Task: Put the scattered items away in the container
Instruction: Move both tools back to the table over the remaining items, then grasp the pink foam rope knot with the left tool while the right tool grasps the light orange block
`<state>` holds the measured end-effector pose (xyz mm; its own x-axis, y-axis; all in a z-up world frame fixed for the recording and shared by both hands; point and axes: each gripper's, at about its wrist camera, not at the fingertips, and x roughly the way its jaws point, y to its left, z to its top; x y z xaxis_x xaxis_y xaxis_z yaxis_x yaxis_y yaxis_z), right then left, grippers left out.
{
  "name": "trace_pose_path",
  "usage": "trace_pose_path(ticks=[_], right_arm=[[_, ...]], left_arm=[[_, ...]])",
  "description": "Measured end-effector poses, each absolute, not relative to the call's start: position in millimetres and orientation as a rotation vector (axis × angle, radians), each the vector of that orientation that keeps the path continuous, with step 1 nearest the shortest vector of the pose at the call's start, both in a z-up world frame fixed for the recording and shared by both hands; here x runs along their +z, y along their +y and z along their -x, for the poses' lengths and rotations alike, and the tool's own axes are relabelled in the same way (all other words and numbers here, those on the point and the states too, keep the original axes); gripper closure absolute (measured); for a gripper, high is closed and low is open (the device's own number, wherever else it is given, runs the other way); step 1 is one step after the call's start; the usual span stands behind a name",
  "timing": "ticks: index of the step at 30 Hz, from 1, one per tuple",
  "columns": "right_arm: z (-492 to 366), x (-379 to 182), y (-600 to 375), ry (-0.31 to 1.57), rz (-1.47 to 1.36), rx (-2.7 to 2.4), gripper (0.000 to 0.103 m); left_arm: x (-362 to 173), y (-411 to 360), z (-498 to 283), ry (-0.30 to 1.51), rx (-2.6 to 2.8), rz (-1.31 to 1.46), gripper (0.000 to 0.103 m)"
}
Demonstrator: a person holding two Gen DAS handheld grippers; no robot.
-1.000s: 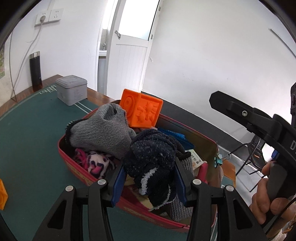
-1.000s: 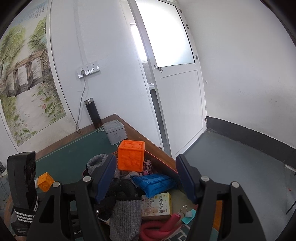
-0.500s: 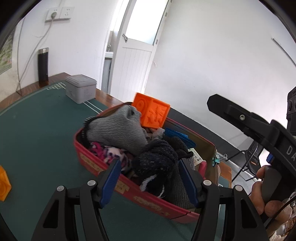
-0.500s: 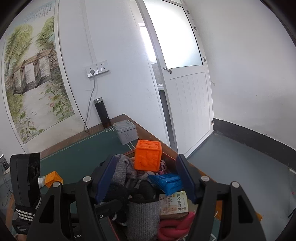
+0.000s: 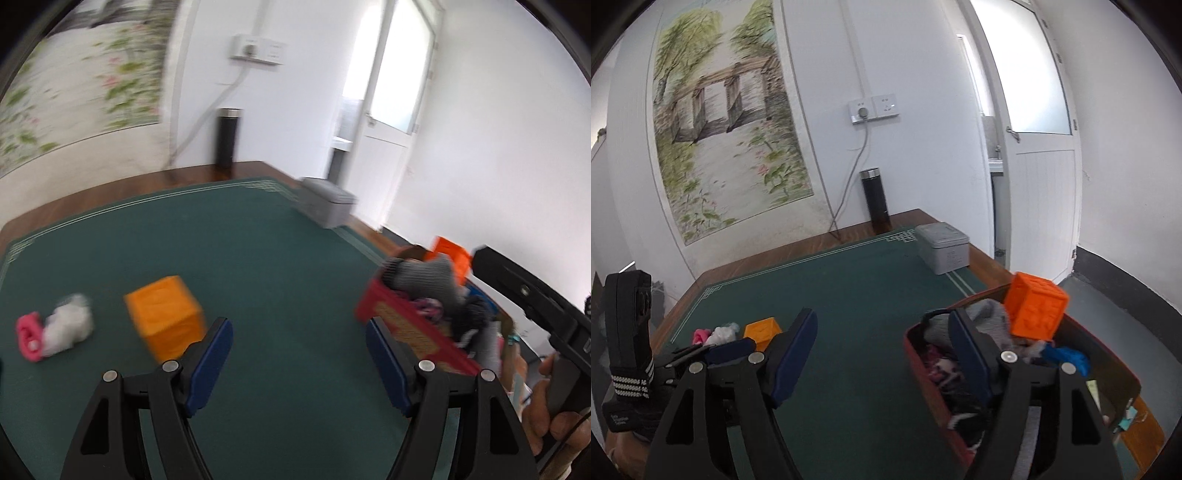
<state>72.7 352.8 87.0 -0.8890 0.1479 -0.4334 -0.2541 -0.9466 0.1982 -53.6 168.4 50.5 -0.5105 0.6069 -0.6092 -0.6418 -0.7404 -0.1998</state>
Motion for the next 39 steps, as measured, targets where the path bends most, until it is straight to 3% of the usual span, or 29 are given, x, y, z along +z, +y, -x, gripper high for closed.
trace_pose_path(ticks=[12, 25, 30, 31, 32, 39], right_arm=[[6.8, 59.0, 250.1, 0.298, 0.866, 2.995, 0.026], [44.6, 24.3, 235.8, 0.319, 0.920, 2.941, 0.025], [49.8, 14.1, 237.7, 0.308, 0.946, 2.924, 0.025], [50.3, 12.3, 238.0, 0.301, 0.950, 2.922, 0.025], [50.9, 10.6, 238.8, 0.294, 0.955, 2.919, 0.025], [61.7, -4.4, 251.2, 0.408, 1.037, 2.908, 0.025]], left_arm=[[22.2, -5.1, 155.8, -0.198, 2.613, 1.096, 0.027], [-19.7, -23.2, 221.9, -0.279, 2.643, 1.291, 0.027], [-35.1, -14.0, 229.0, -0.227, 2.635, 1.288, 0.028], [-35.8, -13.3, 228.5, -0.208, 2.647, 1.275, 0.034], [-35.9, -13.4, 228.1, -0.208, 2.649, 1.269, 0.048], [-24.4, -22.0, 217.2, -0.247, 2.692, 1.202, 0.049]])
